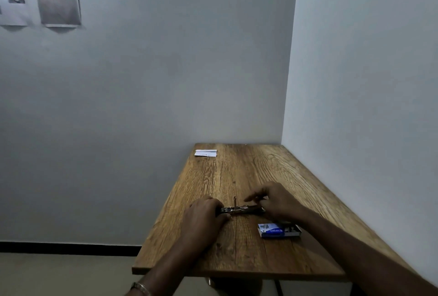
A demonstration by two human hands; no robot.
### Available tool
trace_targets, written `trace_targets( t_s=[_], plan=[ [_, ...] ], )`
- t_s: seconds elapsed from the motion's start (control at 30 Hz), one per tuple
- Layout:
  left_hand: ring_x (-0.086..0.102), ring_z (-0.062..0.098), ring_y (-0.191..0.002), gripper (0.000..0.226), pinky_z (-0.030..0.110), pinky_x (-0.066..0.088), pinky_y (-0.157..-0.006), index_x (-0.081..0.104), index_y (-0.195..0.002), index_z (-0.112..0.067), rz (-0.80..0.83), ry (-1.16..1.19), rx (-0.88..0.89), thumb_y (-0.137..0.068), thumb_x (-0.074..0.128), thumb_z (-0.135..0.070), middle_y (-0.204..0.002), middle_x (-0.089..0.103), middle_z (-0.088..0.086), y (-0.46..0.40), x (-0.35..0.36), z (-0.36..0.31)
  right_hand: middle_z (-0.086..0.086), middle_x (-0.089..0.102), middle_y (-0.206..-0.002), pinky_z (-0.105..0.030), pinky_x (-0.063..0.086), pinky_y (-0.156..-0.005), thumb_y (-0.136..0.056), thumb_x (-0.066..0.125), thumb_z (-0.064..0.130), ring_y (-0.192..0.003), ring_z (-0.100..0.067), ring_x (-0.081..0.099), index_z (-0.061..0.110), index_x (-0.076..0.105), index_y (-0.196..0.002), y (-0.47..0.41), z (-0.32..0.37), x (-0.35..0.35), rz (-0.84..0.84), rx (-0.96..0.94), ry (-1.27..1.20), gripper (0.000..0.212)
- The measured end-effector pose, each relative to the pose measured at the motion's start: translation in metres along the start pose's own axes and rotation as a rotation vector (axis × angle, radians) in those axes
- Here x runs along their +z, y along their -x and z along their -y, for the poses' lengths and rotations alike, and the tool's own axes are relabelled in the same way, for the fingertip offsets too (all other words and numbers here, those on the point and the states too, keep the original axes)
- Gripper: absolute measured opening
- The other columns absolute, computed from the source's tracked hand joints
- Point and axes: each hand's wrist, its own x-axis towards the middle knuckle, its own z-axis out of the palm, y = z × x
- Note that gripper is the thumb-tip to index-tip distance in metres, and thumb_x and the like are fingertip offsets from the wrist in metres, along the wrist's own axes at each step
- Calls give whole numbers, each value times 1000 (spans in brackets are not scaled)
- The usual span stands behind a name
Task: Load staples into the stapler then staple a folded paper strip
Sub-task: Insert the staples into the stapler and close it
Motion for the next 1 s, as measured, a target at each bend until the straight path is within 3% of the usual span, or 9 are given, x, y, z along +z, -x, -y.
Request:
trace_targets(
  t_s=[0.1, 0.23, 0.4, 0.6, 0.7, 0.8, 0.87, 1.0],
  plan=[
    [54, 4, -95, 27, 32, 49, -91, 66, -110, -30, -6, -6, 2, -90, 62, -46, -105, 61, -14, 0, 0, 0, 12, 68, -114, -13, 42, -81, -89, 55, -4, -107, 0, 58, 26, 78, -97, 0, -3, -4, 22, 14, 24, 39],
    [53, 4, -96, 26, 31, 49, -91, 65, -111, -30, 7, -6, 0, -91, 61, -46, -106, 60, -14, 1, -1, -1, 13, 63, -114, -13, 45, -80, -85, 53, -10, -109, -3, 56, 25, 78, -97, 2, -4, -1, 97, 2, 17, 45],
    [54, 3, -96, 20, 29, 49, -91, 65, -113, -29, -3, -12, 13, -97, 55, -36, -111, 61, -13, 0, -2, -1, 10, 62, -118, -21, 49, -91, -86, 48, -11, -113, -8, 57, 25, 76, -100, 0, -4, 4, 134, 1, -7, 48],
    [54, 2, -94, 20, 24, 50, -85, 66, -113, -28, -11, 1, 11, -97, 55, -36, -110, 61, -13, 0, -2, -1, 12, 62, -117, -13, 44, -75, -84, 52, -11, -106, -4, 55, 31, 79, -97, 2, -14, -7, 86, 28, 67, 51],
    [54, 1, -94, 21, 23, 49, -84, 65, -114, -29, 0, 5, 8, -97, 55, -36, -112, 60, -14, 0, -3, -1, 15, 63, -113, -12, 45, -74, -84, 55, -10, -105, -2, 56, 39, 79, -91, 3, -18, -9, 77, 51, 35, 55],
    [54, 1, -93, 21, 23, 49, -84, 65, -113, -28, -3, 7, -5, -97, 56, -36, -110, 60, -14, 0, -3, -2, 19, 67, -107, -23, 55, -76, -83, 58, -7, -101, -7, 62, 53, 74, -73, 4, -21, -12, 53, 54, 24, 63],
    [54, 1, -92, 21, 22, 48, -82, 66, -113, -28, -10, 7, -17, -96, 57, -36, -108, 61, -14, 0, -3, -3, 13, 72, -103, -34, 58, -78, -84, 63, -2, -96, -13, 67, 53, 72, -69, 6, -24, -15, 31, 60, 45, 58],
    [54, 2, -92, 21, 24, 50, -83, 66, -112, -28, -4, 2, -18, -96, 56, -36, -108, 61, -14, 0, -4, -3, 13, 72, -98, -31, 57, -74, -82, 63, -2, -89, -11, 67, 48, 75, -73, 8, -26, -19, 8, 57, 65, 52]
  ],
)
